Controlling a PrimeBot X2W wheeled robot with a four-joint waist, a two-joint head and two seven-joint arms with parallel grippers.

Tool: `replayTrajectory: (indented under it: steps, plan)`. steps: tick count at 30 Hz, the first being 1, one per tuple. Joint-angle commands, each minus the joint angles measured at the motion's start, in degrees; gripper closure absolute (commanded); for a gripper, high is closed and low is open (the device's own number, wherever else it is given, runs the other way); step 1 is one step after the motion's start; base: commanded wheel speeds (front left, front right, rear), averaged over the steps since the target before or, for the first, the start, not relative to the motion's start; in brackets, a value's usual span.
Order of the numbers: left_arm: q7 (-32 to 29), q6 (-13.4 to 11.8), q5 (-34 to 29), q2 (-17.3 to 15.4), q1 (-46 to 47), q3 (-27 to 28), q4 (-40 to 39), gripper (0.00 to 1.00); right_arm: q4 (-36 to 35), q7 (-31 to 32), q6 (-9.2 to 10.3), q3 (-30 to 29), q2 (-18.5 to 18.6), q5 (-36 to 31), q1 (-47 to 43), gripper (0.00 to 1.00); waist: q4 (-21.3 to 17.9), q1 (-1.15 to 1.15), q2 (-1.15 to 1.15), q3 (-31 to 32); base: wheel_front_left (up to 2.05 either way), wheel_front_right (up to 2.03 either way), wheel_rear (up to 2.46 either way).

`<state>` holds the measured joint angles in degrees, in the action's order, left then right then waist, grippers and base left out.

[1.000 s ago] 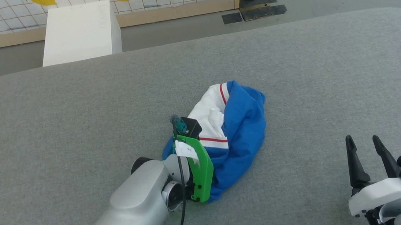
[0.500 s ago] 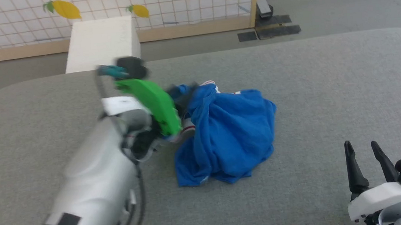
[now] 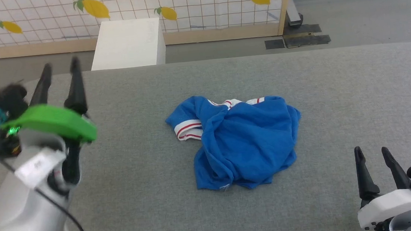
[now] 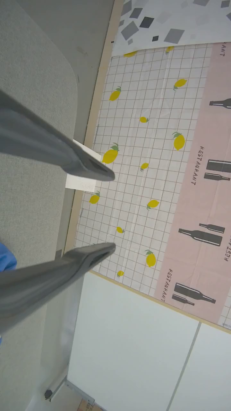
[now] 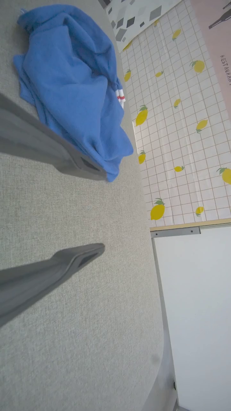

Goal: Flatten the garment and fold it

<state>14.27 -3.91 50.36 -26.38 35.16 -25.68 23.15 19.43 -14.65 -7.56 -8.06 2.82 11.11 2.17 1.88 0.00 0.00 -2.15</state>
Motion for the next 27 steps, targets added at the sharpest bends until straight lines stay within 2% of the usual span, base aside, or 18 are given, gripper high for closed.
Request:
replayTrajectory:
  steps: [1, 4, 9, 18, 27]
  plan:
    - [0.4, -1.5, -2.5, -1.0, -3.0, 0.2, -1.4, 0.00, -0.3, -0.3, 0.08, -0.1, 0.1, 0.3, -0.4, 0.00, 0.2, 0.00, 0.00, -0.2, 0.00, 0.00, 0.00]
    - [0.7, -4.0, -6.3, -2.2, -8.3, 1.7, -5.3, 0.00, -0.4, -0.3, 0.08, -0.1, 0.1, 0.4, -0.4, 0.00, 0.4, 0.00, 0.00, -0.3, 0.00, 0.00, 0.00]
    - [0.7, -5.3, -10.7, -1.8, -16.2, 4.4, -10.1, 0.00, -1.0, -0.3, 0.08, 0.0, 0.1, 0.4, -0.2, 0.00, 0.5, 0.00, 0.00, -0.5, 0.00, 0.00, 0.00]
    - [0.7, -3.4, -11.7, 1.4, -26.1, 7.1, -11.2, 0.00, -2.2, -0.3, 0.08, 0.8, 0.1, 0.0, -0.2, 0.00, -0.2, 0.00, 0.00, -0.6, 0.00, 0.00, 0.00]
    - [0.7, -2.4, -12.1, 3.4, -28.3, 8.1, -10.2, 0.00, -4.6, -0.3, 0.08, 1.7, 0.1, -1.3, -0.9, 0.00, -0.1, 0.00, 0.00, -0.7, 0.00, 0.00, 0.00]
